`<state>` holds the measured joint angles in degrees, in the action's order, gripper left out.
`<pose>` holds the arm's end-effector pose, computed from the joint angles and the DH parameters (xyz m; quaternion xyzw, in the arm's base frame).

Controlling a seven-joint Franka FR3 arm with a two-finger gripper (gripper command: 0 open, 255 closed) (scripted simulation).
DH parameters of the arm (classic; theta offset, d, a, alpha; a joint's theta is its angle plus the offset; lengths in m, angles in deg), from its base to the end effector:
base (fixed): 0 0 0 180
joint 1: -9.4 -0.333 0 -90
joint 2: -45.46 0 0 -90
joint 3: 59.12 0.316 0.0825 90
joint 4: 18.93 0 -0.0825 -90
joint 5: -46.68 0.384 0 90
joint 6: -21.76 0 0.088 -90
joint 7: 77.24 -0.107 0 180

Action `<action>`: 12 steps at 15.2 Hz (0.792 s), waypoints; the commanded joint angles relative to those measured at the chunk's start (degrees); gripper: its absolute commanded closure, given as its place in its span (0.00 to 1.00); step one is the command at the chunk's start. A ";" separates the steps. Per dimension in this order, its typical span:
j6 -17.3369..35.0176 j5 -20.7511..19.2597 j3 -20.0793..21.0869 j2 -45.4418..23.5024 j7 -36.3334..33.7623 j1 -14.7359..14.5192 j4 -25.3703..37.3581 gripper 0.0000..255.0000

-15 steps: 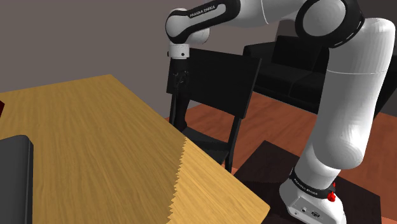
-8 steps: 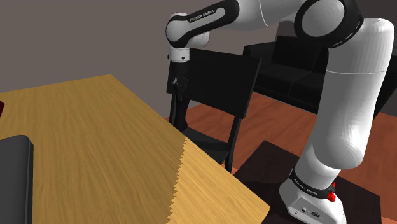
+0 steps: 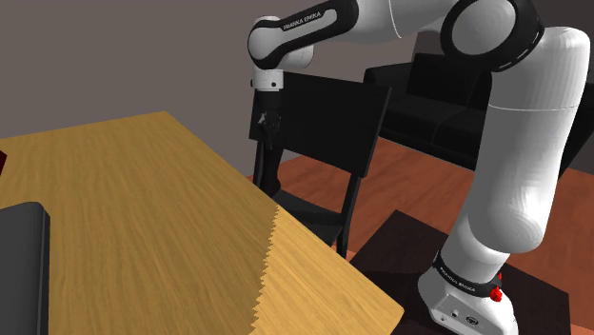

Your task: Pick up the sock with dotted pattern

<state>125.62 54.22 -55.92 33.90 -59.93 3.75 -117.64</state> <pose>0.6001 0.1023 0.4552 -0.9745 -0.2064 0.0505 0.0724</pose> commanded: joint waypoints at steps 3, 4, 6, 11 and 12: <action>-2.82 -0.07 -0.02 0.49 -0.33 0.04 2.38 1.00; -3.56 -0.08 -0.02 0.58 -0.42 0.05 3.03 1.00; -5.04 -0.11 -0.02 0.71 -0.59 0.07 4.39 1.00; -8.82 -0.17 -0.03 0.81 -1.04 0.11 8.09 1.00; -9.59 -0.18 -0.03 0.79 -1.13 0.11 8.89 1.00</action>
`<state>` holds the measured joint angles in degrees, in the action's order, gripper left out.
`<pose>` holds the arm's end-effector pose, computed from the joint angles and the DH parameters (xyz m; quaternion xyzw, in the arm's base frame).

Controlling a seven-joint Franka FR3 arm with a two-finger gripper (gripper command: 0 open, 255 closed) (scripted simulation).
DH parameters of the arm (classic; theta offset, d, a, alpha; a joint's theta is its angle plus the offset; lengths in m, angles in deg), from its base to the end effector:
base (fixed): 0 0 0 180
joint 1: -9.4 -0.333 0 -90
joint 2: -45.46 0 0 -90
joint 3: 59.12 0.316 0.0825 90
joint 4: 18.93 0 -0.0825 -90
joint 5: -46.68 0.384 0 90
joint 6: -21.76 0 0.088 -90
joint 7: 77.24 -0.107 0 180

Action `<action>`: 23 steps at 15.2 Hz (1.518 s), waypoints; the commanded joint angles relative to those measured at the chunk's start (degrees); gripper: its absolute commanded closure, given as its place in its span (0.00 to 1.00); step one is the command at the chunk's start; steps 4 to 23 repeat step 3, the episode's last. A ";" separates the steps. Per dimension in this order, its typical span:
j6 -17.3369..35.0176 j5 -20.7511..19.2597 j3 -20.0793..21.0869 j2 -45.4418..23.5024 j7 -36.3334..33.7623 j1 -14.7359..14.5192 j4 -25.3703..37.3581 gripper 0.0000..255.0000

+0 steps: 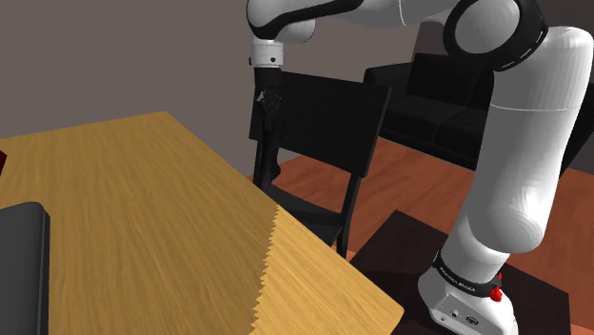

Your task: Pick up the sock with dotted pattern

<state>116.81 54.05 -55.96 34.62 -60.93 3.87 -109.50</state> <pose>0.6004 0.1020 0.5178 -0.9745 -0.2064 0.0505 0.0723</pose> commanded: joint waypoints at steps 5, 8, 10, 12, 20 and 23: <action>-1.68 -0.02 0.01 0.03 -0.23 0.00 1.69 1.00; -1.68 -0.02 0.01 0.03 -0.23 0.00 1.69 1.00; -1.68 -0.02 0.01 0.03 -0.23 0.00 1.69 1.00; -1.68 -0.02 0.01 0.03 -0.23 0.00 1.69 1.00; -1.68 -0.02 0.01 0.03 -0.23 0.00 1.69 1.00; -1.68 -0.02 0.01 0.03 -0.23 0.00 1.69 1.00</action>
